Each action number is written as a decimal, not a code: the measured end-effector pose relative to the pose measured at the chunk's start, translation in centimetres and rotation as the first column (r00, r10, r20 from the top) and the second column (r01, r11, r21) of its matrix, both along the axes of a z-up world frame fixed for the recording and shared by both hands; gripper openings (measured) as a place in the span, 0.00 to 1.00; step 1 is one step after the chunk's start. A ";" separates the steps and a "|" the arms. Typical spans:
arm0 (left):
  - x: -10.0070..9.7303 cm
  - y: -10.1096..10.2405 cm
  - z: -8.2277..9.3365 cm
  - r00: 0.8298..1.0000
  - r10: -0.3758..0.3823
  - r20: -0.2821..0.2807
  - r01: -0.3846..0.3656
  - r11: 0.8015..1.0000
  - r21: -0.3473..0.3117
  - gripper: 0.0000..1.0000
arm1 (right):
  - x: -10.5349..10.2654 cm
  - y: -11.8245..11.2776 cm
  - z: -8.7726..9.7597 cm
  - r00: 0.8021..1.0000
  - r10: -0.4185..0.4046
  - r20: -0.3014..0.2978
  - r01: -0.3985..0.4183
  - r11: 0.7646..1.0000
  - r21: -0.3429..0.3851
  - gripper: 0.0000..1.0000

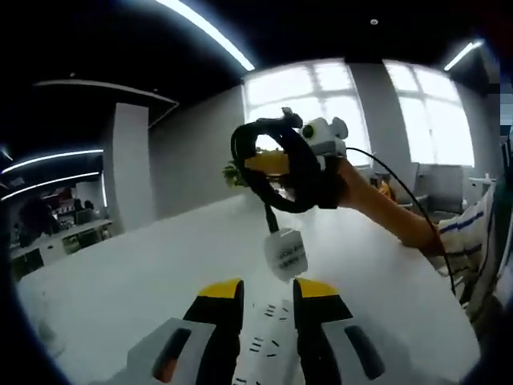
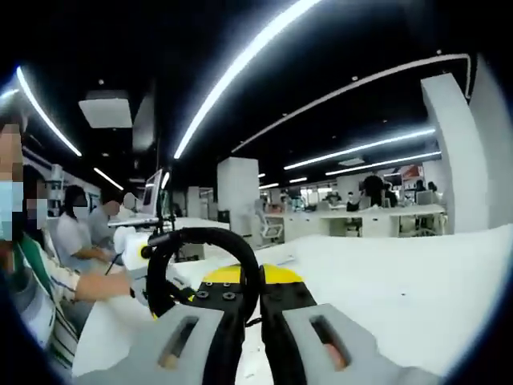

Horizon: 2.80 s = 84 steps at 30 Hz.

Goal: Straighten the power strip on the desk, plug the charger into it

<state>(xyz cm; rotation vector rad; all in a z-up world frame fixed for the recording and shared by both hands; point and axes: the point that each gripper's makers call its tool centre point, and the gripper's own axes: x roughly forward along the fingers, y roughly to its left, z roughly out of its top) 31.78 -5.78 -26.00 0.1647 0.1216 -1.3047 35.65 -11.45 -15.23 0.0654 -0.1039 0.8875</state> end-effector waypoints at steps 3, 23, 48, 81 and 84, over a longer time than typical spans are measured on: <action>-0.1 -0.4 0.3 1.000 -0.024 -0.008 0.024 1.000 -0.014 0.25 | -0.4 1.0 0.1 0.999 0.038 -0.001 -0.038 0.999 0.017 0.05; -2.8 -1.8 -0.3 0.980 -0.196 -0.036 0.195 0.980 -0.037 0.31 | -3.2 6.3 -0.7 0.979 0.203 -0.008 -0.202 0.978 0.046 0.05; 0.2 -1.4 -0.4 0.998 0.057 -0.035 -0.057 0.998 0.014 0.29 | -0.5 6.2 0.3 0.976 0.213 0.033 -0.216 0.960 0.177 0.06; 1.5 -0.9 -0.7 0.957 0.263 -0.122 -0.267 0.964 -0.014 0.28 | 0.7 6.6 -0.4 0.975 0.222 0.011 -0.217 0.942 0.255 0.07; 1.5 -0.9 -0.7 0.957 0.265 -0.120 -0.269 0.963 -0.018 0.28 | 0.7 6.6 -0.5 0.974 0.224 0.006 -0.218 0.939 0.265 0.07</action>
